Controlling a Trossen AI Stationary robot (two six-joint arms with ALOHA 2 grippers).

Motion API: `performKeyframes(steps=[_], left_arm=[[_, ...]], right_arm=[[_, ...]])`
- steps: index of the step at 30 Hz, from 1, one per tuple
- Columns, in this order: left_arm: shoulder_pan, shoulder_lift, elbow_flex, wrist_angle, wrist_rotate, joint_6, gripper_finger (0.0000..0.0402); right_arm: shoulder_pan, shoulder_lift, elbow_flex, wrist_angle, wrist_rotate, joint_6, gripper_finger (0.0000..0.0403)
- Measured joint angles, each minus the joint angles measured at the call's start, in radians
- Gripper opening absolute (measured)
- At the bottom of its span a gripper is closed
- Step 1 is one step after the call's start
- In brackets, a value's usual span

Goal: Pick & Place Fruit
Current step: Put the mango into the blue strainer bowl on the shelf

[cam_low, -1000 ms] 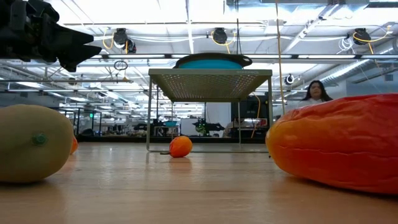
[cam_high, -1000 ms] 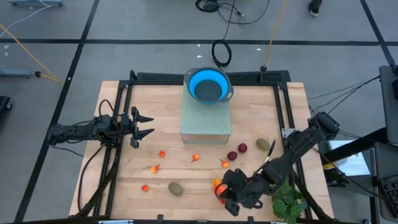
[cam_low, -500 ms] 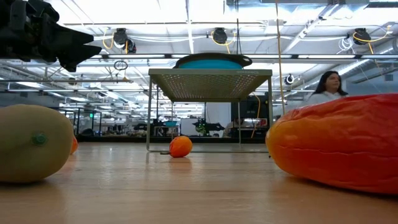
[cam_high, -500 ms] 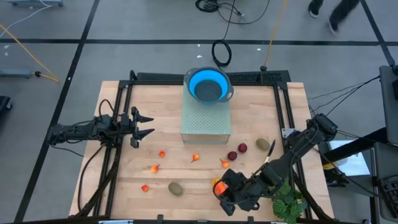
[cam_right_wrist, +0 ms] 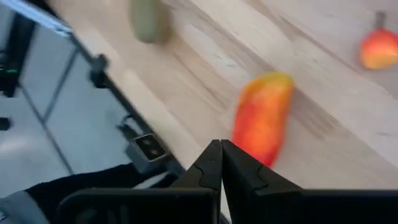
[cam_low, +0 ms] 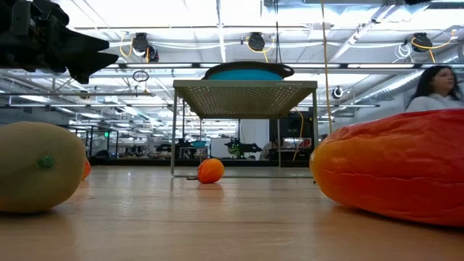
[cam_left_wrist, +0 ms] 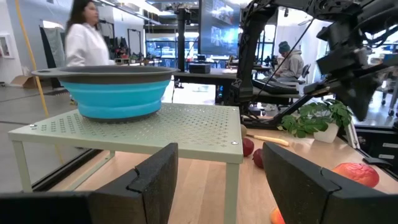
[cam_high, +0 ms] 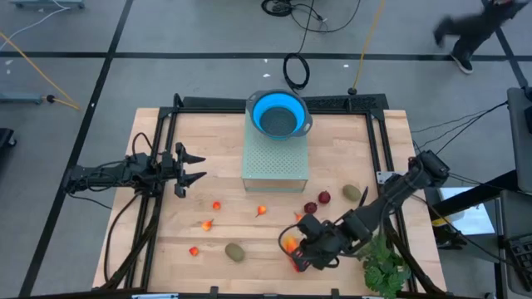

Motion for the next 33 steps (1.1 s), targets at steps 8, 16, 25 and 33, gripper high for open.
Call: performKeyframes(steps=[8,16,25,33], left_arm=[[0.0,0.0,0.0,0.0,-0.002,0.0,0.0234],[0.0,0.0,0.0,0.0,-0.002,0.0,0.0234],[0.0,0.0,0.0,0.0,-0.003,0.0,0.0234],[0.0,0.0,0.0,0.0,-0.003,0.0,0.0234]], right_arm=[[-0.042,0.0,0.0,-0.064,-0.055,0.027,0.0],[-0.048,0.0,-0.019,-0.044,-0.096,0.012,0.0],[-0.048,0.0,-0.023,-0.039,-0.095,0.01,0.0016],[-0.048,0.0,-0.023,-0.037,-0.095,-0.001,0.0087]])
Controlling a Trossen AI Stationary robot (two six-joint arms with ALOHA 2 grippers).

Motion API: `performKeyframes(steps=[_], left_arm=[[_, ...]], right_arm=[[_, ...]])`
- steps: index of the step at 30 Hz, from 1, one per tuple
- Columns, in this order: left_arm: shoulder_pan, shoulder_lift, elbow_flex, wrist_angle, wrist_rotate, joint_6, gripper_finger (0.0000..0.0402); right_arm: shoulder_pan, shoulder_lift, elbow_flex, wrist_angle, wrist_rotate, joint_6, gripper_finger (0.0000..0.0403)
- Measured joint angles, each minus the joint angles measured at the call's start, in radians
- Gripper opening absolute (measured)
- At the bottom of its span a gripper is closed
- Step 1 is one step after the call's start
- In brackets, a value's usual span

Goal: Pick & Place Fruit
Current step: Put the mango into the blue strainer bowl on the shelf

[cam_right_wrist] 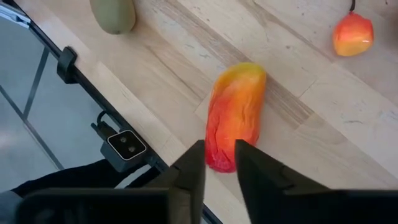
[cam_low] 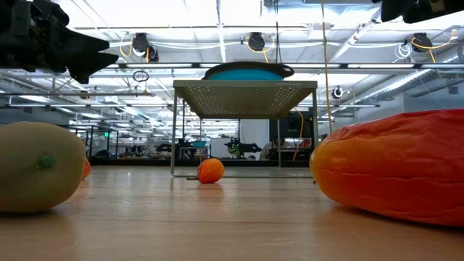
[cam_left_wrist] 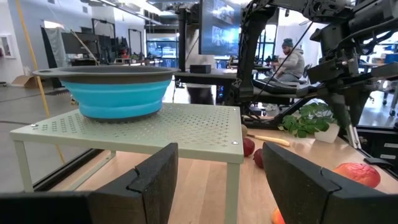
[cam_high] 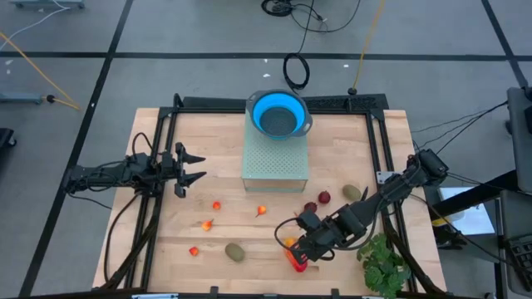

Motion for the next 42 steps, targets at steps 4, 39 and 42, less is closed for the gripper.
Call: performKeyframes(steps=[4,39,42], left_arm=[[0.0,0.0,0.0,0.0,0.0,0.0,0.0234],[0.0,0.0,0.0,0.0,-0.001,0.0,0.0234],[0.0,0.0,0.0,0.0,-0.001,0.0,0.0234]], right_arm=[[0.0,0.0,0.0,0.002,0.0,0.001,0.0133],[0.0,0.0,-0.001,0.053,-0.034,0.003,0.0279],[0.0,0.0,-0.001,0.054,-0.045,-0.019,0.0278]])
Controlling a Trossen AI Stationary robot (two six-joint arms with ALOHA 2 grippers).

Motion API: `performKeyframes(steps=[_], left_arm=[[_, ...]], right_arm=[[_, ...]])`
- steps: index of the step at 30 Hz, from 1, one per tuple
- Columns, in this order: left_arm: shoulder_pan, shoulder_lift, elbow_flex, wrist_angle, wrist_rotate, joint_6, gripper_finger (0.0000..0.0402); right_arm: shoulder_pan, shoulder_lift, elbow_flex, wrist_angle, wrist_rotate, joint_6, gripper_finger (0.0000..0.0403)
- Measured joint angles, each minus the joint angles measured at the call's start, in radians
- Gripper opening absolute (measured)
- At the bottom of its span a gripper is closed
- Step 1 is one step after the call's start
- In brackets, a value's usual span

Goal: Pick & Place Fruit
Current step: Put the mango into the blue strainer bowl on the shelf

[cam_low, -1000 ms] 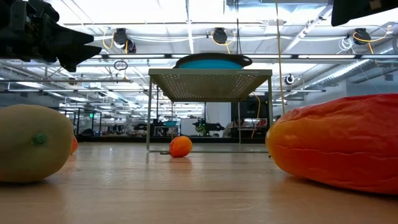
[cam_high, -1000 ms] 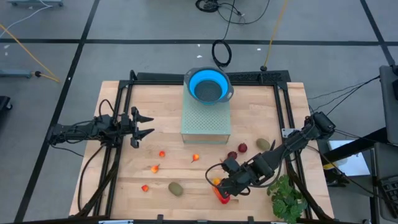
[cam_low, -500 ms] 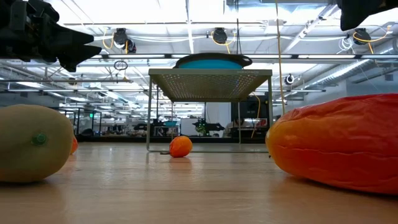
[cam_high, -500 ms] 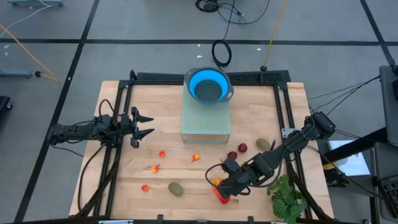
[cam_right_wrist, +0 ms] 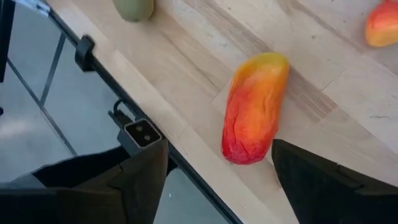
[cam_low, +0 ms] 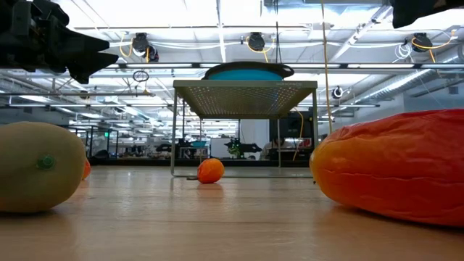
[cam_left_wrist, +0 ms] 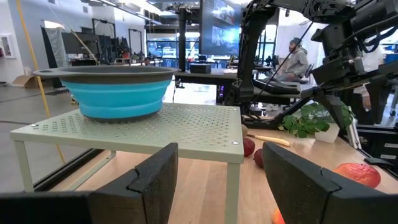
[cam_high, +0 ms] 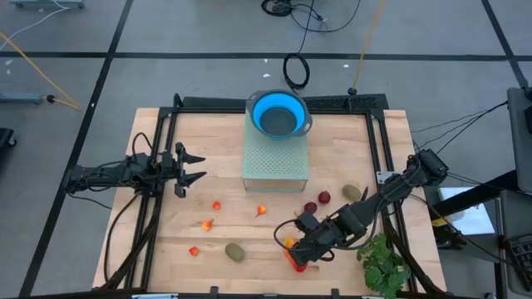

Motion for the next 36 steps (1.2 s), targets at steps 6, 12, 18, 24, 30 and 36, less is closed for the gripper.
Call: performKeyframes(steps=[6,12,18,24,30,36], left_arm=[[0.0,0.0,0.0,0.0,0.0,0.0,0.0234],[0.0,0.0,0.0,0.0,0.0,0.0,0.0234],[0.0,0.0,0.0,0.0,0.0,0.0,0.0234],[0.0,0.0,0.0,0.0,0.0,0.0,0.0234],[0.0,0.0,0.0,0.0,0.0,0.0,0.0234],[0.0,0.0,0.0,0.0,0.0,0.016,0.0234]], right_arm=[[0.0,0.0,0.0,0.008,-0.001,0.0,0.0281],[0.0,0.0,0.0,0.016,-0.002,0.003,0.0293],[0.0,0.0,0.0,0.06,-0.002,0.004,0.0333],[0.0,0.0,0.0,0.058,0.003,0.009,0.0384],[0.0,0.0,-0.004,0.027,0.028,0.075,0.0394],[0.0,0.0,-0.051,0.082,0.021,0.076,0.0399]])
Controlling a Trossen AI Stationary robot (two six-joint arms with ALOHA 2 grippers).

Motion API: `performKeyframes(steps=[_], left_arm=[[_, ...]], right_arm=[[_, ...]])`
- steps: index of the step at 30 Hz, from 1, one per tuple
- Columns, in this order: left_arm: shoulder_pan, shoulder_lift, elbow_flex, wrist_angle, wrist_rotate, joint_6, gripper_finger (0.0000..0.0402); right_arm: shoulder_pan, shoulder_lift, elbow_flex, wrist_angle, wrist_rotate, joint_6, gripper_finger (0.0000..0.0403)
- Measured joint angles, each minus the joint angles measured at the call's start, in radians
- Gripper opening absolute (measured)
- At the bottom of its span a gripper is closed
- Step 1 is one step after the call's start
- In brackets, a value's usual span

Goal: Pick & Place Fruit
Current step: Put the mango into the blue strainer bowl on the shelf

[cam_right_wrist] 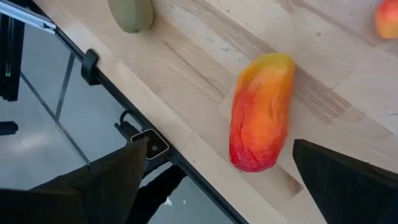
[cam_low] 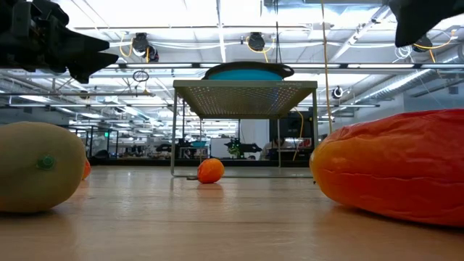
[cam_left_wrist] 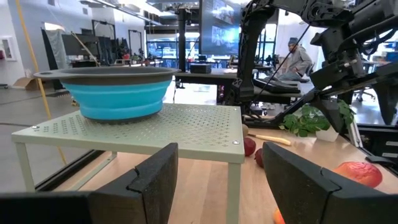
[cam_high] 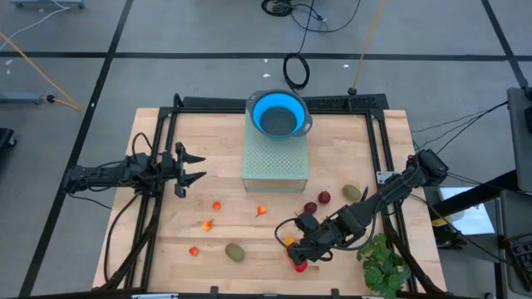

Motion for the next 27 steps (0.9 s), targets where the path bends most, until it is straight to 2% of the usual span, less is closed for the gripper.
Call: performKeyframes(steps=[11,27], left_arm=[[0.0,0.0,0.0,0.0,0.0,0.074,0.0234],[0.0,0.0,0.0,0.0,0.0,0.074,0.0234]], right_arm=[[0.0,0.0,-0.118,0.317,-0.026,-0.036,0.0394],[0.0,0.0,-0.122,0.143,-0.025,0.005,0.0394]])
